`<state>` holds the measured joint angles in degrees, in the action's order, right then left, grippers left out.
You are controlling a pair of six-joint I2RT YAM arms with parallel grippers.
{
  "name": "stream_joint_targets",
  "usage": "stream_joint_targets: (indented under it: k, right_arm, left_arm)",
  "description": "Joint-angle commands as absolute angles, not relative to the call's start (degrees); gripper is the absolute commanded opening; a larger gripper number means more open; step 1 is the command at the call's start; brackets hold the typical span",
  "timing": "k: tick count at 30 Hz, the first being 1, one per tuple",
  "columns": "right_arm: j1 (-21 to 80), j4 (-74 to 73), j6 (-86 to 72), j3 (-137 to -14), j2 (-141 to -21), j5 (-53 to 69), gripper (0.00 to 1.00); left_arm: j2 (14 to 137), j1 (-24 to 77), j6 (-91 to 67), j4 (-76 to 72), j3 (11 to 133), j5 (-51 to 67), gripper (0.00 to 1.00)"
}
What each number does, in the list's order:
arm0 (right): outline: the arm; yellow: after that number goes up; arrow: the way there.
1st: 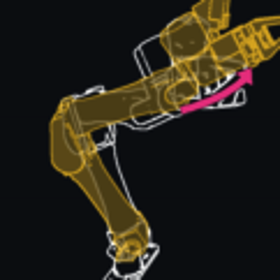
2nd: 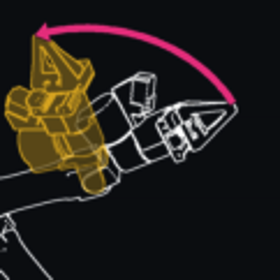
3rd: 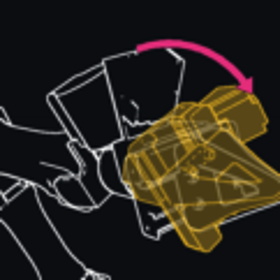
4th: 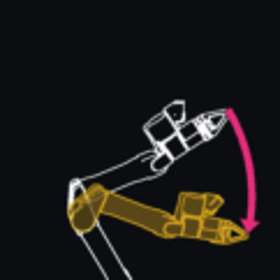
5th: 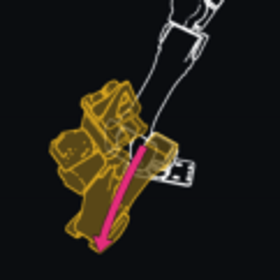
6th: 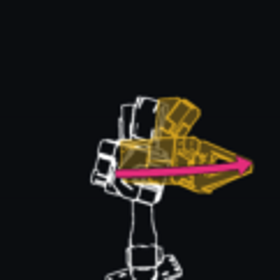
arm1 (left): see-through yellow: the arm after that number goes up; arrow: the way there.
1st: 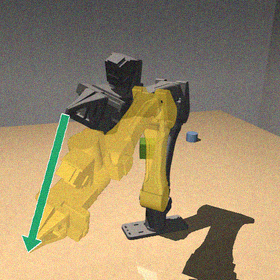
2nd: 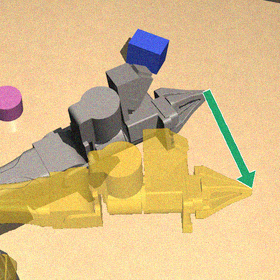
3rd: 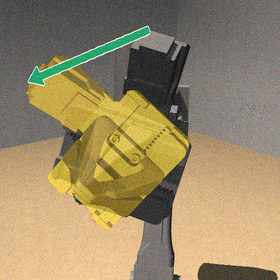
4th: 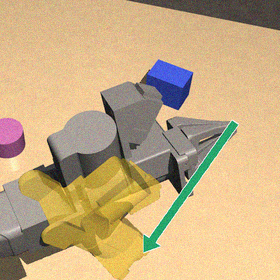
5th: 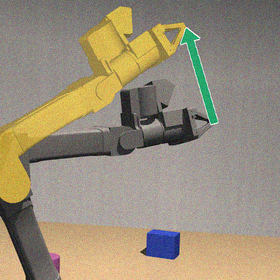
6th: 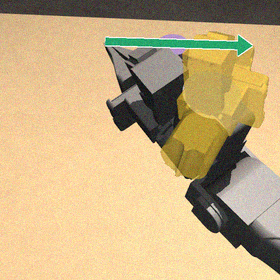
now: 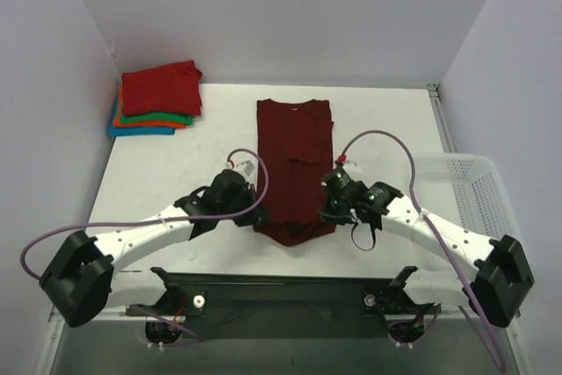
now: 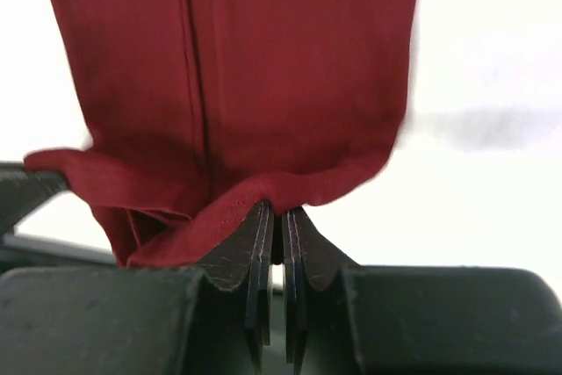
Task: Fold and stack the t-shirts
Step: Grab the bottom of the folded rectangular tshirt with both arms, then fold the folded rectangular tshirt in 1/3 of the way
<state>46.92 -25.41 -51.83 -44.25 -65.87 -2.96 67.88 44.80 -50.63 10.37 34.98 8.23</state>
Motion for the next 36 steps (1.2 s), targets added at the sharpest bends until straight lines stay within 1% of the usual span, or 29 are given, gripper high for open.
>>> stream_joint_targets:
  k: [1,2,7,16,19,23,30,36]
  right_arm:
    - [42.46,-24.09,-45.36,-50.17,-71.78,-6.42,0.0]
    - [41.49,-23.47,-44.92,-52.19,-72.94,-6.15,0.0]
    - [36.04,-20.13,-42.72,-57.39,-81.63,-5.1,0.0]
    - [28.57,-16.52,-40.69,-66.52,-94.73,-0.71,0.0]
    - [26.55,-16.17,-39.99,-68.9,-97.63,-0.53,0.0]
    - [23.48,-16.17,-39.81,-72.85,-100.72,2.89,0.0]
    - [20.57,-16.26,-38.94,-75.76,-104.41,5.62,0.0]
    - [19.16,-16.35,-38.23,-75.85,-105.56,6.24,0.0]
  left_arm:
    - [74.06,42.81,-47.55,5.54,42.0,10.63,0.0]
    - [75.74,41.41,-47.55,5.45,45.23,11.16,0.0]
    - [84.45,38.15,-48.16,4.13,53.07,12.04,0.0]
    - [96.75,32.44,-47.99,3.61,63.18,10.28,0.0]
    - [100.62,30.94,-47.9,3.87,67.04,11.25,0.0]
    - [104.58,29.01,-47.64,4.22,70.92,12.39,0.0]
    - [107.49,27.16,-48.08,2.9,72.25,13.36,0.0]
    - [108.89,26.02,-48.25,1.67,72.16,14.5,0.0]
